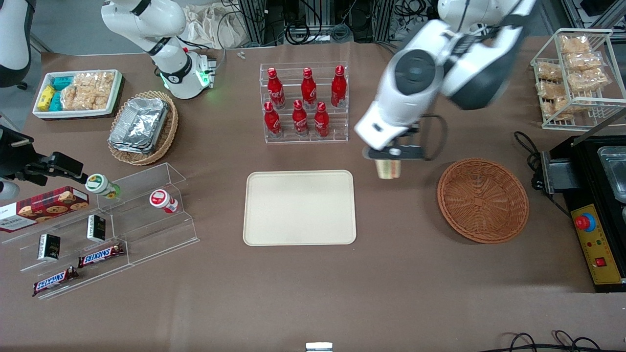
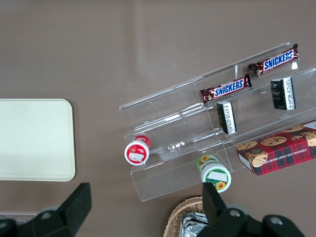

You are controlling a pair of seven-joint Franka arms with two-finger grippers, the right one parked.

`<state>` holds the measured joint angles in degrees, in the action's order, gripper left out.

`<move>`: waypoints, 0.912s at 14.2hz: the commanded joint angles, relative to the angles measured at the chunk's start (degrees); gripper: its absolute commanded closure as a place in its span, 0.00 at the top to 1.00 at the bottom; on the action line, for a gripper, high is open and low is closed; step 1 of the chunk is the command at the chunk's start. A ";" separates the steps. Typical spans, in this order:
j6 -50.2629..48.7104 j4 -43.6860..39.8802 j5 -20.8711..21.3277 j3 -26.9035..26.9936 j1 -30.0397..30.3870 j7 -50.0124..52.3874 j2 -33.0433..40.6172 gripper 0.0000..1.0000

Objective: Place sandwich from basket to tray
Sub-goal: 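Lift the sandwich and carry it with the left gripper toward the cream tray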

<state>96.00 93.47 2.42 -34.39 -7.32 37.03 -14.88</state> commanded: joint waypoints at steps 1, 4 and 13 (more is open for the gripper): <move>4.87 -3.20 1.27 -0.33 -1.20 -2.04 -7.60 0.00; 11.29 -3.47 3.11 -0.07 -4.18 -1.97 -13.92 0.00; 28.61 -3.29 16.73 0.11 -5.07 5.42 -29.14 0.00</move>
<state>122.95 92.45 16.89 -34.40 -11.39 40.57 -40.69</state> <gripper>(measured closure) 0.837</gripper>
